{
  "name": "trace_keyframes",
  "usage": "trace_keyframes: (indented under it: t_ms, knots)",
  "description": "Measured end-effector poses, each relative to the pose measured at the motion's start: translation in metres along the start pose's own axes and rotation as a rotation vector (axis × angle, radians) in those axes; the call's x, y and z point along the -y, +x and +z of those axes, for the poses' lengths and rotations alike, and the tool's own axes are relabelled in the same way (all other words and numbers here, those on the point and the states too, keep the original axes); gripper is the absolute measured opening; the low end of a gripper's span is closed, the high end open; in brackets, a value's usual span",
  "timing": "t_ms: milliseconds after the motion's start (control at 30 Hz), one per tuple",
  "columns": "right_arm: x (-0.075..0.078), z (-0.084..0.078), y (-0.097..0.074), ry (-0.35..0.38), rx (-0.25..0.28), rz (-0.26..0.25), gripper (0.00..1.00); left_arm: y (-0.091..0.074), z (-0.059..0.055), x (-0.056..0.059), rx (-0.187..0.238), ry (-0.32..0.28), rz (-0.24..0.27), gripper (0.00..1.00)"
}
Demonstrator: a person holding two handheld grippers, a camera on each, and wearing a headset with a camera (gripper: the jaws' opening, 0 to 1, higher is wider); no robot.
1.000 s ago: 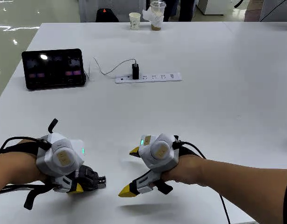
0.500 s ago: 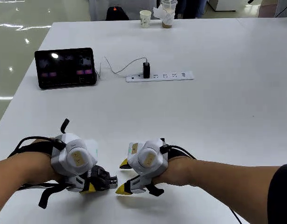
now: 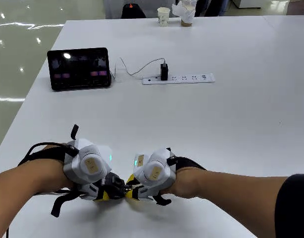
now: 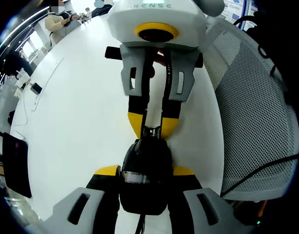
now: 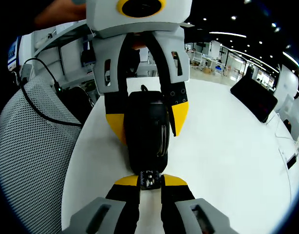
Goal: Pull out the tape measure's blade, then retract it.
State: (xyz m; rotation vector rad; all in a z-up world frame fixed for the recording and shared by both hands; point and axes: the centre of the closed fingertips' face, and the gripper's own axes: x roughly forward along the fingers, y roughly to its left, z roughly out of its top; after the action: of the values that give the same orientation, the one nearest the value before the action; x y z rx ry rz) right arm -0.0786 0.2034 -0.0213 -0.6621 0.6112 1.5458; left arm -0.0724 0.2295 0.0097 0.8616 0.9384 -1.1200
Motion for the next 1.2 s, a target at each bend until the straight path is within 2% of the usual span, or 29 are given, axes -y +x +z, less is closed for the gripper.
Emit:
trace_keyframes:
  t_ms: [200, 300, 433, 600, 800, 933, 1100, 1200]
  knots:
    - [0.000, 0.001, -0.001, 0.005, 0.000, -0.005, 0.13, 0.000, 0.000, -0.001, 0.000, -0.001, 0.000, 0.32]
    - [0.002, 0.001, -0.002, -0.049, -0.017, -0.025, 0.13, 0.000, -0.001, -0.001, 0.006, -0.014, 0.003, 0.32]
    - [0.003, 0.002, -0.003, 0.075, 0.028, 0.011, 0.12, 0.000, -0.001, -0.002, 0.009, -0.016, 0.004, 0.32]
    - [0.002, 0.004, -0.002, 0.041, 0.015, 0.004, 0.12, 0.001, -0.001, -0.002, 0.012, -0.017, 0.006, 0.32]
    - [0.002, 0.002, -0.005, 0.057, 0.029, 0.005, 0.11, 0.001, -0.001, -0.002, 0.015, -0.023, 0.004, 0.32]
    - [0.002, 0.001, -0.007, 0.042, 0.028, -0.004, 0.11, 0.001, -0.001, -0.002, 0.021, -0.029, 0.005, 0.32]
    - [0.004, -0.003, -0.013, 0.089, 0.055, 0.001, 0.11, 0.000, -0.001, -0.002, 0.027, -0.027, 0.008, 0.32]
    - [0.004, -0.006, -0.017, 0.087, 0.053, 0.001, 0.11, 0.000, -0.001, -0.002, 0.030, -0.028, 0.006, 0.32]
